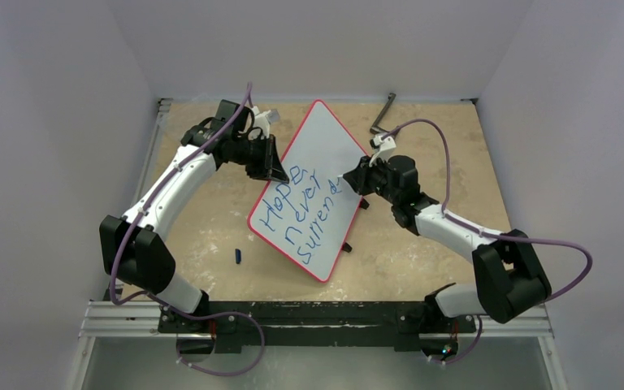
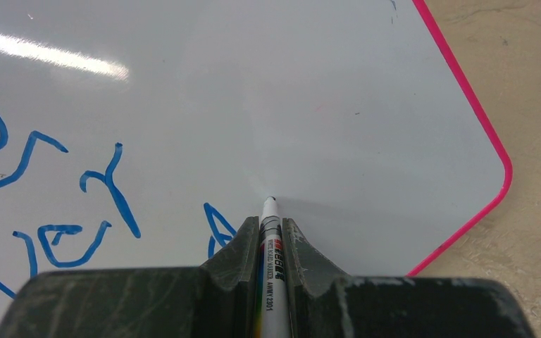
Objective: Write a sentence on the whiteboard
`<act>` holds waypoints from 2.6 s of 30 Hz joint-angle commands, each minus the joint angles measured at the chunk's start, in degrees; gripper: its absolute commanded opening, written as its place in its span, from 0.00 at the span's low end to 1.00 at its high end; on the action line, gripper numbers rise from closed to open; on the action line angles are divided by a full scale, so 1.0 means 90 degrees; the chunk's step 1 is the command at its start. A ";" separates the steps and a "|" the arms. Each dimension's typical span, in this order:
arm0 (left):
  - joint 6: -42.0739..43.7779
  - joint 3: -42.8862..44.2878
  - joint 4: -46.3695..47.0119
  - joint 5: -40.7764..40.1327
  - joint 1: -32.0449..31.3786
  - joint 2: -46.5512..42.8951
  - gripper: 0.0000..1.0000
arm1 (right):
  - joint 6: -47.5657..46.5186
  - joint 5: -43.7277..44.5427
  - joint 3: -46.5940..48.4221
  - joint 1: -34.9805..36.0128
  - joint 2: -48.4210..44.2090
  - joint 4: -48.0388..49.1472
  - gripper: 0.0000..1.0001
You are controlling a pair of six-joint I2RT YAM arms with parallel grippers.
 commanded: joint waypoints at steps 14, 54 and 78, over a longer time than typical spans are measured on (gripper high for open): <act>0.0726 0.0086 -0.0138 -0.0991 -0.0155 0.0095 0.00 | 0.0038 -0.0433 -0.0357 0.0022 -0.0343 0.0069 0.00; 0.0736 0.0097 -0.0158 -0.1028 -0.0211 0.0072 0.00 | 0.0068 0.0258 0.0401 0.0011 -0.0412 -0.0867 0.00; 0.0775 0.0087 -0.0189 -0.1177 -0.0333 0.0054 0.00 | 0.0056 0.0235 0.1133 0.0014 0.0267 -0.0803 0.00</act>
